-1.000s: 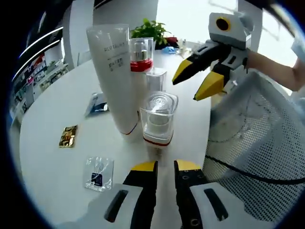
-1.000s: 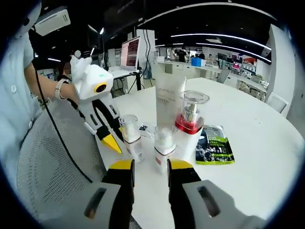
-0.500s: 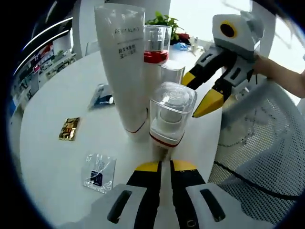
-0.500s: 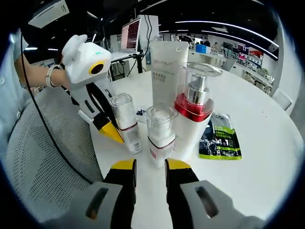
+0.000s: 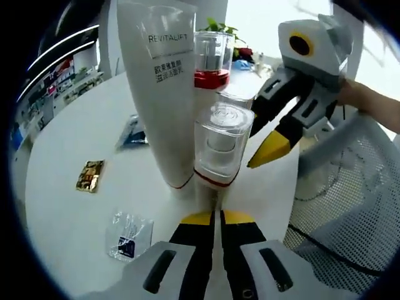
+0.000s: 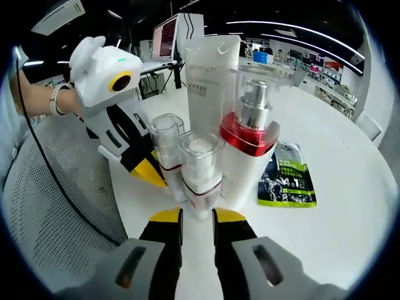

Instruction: Arrange the skincare products in the storage area until every visible bottle or jar stands upright without overlapping.

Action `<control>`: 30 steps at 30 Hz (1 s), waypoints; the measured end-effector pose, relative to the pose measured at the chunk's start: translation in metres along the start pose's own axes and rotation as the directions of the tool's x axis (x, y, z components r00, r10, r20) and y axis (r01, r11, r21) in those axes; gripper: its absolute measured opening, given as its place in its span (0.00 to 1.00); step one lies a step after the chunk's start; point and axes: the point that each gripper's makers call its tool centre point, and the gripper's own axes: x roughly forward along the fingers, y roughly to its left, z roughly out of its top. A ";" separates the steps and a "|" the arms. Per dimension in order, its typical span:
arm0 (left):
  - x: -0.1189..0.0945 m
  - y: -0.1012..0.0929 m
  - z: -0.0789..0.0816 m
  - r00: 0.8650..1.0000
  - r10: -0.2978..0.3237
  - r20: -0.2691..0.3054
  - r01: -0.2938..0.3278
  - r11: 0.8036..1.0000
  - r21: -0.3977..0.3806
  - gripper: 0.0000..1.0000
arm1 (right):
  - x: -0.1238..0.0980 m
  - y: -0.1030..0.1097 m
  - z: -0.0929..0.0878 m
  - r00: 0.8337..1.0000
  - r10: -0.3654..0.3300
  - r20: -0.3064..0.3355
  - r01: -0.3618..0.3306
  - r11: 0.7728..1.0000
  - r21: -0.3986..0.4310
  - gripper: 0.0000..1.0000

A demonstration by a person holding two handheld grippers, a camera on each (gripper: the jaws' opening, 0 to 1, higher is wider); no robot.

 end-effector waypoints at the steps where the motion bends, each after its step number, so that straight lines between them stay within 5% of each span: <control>1: 0.001 -0.001 0.000 1.000 -0.002 -0.001 0.002 1.000 0.001 0.00 | 0.000 -0.001 0.000 1.000 0.000 0.000 0.000 1.000 0.001 0.18; 30: 0.011 0.007 0.012 1.000 -0.003 0.013 0.002 0.996 0.093 0.06 | 0.003 -0.010 0.001 1.000 -0.026 -0.002 0.026 0.999 0.018 0.14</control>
